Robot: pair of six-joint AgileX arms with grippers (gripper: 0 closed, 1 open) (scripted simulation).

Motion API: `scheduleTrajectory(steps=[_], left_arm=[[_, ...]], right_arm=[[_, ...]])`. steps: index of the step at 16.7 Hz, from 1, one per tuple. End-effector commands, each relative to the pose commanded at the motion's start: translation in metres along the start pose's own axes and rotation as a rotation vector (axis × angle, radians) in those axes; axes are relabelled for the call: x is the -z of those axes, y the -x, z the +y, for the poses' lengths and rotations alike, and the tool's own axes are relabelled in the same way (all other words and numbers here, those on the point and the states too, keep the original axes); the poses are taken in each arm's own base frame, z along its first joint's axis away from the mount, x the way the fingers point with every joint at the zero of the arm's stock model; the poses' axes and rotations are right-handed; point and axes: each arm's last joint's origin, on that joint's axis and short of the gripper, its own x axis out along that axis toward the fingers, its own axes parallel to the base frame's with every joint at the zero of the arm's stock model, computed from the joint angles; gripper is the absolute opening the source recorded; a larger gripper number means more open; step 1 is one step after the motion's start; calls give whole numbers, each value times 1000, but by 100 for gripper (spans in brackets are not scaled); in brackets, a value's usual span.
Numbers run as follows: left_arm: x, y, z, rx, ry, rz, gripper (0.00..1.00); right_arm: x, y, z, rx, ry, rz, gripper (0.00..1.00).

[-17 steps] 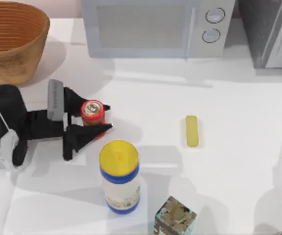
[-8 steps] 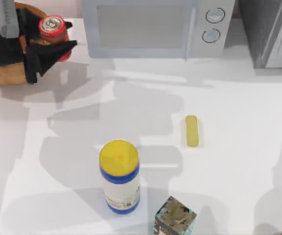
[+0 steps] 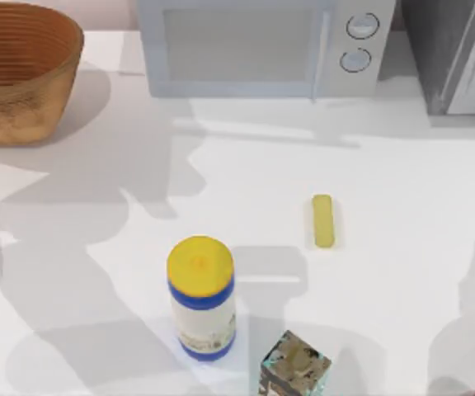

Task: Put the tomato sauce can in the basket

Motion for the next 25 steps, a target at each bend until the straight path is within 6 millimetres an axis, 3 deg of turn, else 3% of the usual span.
scheduleTrajectory(steps=[3,8,11,21,25], left_arm=[[-11,27,16,-71,-3,6,0],[-12,32,18,-82,-5,8,0],[-10,26,19,-79,-10,7,0],[12,-27,24,-82,-4,8,0],[12,-28,24,-82,-5,8,0]], right_arm=[[0,0,0,0,0,0,100],[0,0,0,0,0,0,100],[0,0,0,0,0,0,100],[0,0,0,0,0,0,100],[0,0,0,0,0,0,100]])
